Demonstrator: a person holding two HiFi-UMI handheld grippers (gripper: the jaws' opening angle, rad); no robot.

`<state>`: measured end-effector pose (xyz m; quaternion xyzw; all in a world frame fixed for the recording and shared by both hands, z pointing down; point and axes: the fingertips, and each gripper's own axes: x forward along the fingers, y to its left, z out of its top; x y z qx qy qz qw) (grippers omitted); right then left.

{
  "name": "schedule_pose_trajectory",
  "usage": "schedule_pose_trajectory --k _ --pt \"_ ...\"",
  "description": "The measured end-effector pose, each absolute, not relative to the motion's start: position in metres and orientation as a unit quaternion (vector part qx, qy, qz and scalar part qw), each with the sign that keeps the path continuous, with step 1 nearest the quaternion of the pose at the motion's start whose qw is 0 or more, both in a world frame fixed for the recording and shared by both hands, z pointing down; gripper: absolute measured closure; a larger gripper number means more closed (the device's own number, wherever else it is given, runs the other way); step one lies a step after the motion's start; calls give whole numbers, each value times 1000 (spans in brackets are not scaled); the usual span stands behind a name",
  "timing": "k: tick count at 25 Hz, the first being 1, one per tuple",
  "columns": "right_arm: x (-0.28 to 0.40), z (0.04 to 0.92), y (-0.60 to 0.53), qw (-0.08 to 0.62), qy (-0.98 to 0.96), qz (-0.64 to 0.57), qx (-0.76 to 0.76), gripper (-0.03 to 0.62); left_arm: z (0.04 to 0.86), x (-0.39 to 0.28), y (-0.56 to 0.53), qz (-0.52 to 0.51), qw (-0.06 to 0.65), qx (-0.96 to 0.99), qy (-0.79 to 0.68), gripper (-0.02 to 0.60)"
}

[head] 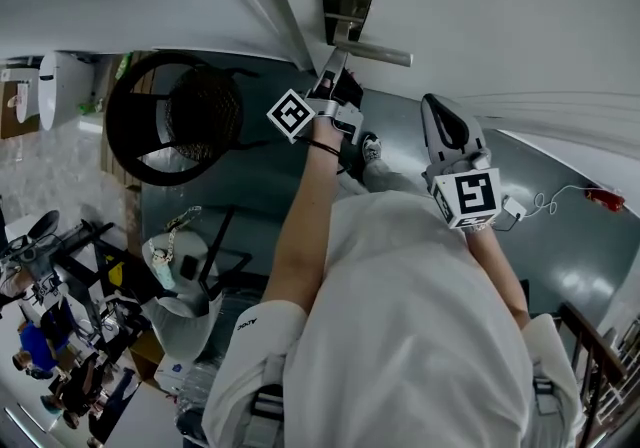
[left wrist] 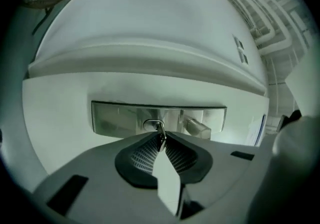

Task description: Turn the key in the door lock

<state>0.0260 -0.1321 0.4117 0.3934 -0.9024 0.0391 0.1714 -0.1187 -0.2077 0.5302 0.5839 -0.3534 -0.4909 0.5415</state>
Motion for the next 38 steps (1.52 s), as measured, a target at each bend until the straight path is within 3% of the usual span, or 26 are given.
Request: schedule_pose_trajectory --k 9,16,20,23,30,38 --pt "24 414 -139 172 -903 39 393 602 539 -121 -208 -618 602 453 -223 541" --pt "16 417 -144 176 -905 40 386 602 542 -119 -208 -644 617 418 -171 540" --pt "12 416 -147 175 -906 43 384 602 531 -121 -207 -571 590 519 -240 530" --pt "11 419 -149 174 -905 46 385 602 520 -122 -206 -531 569 575 -252 395" --pt "6 418 -148 171 -906 46 384 602 566 -114 -174 -303 530 700 -370 383" --pt "8 417 -145 169 -904 46 391 602 556 -107 -163 26 271 823 -498 383"
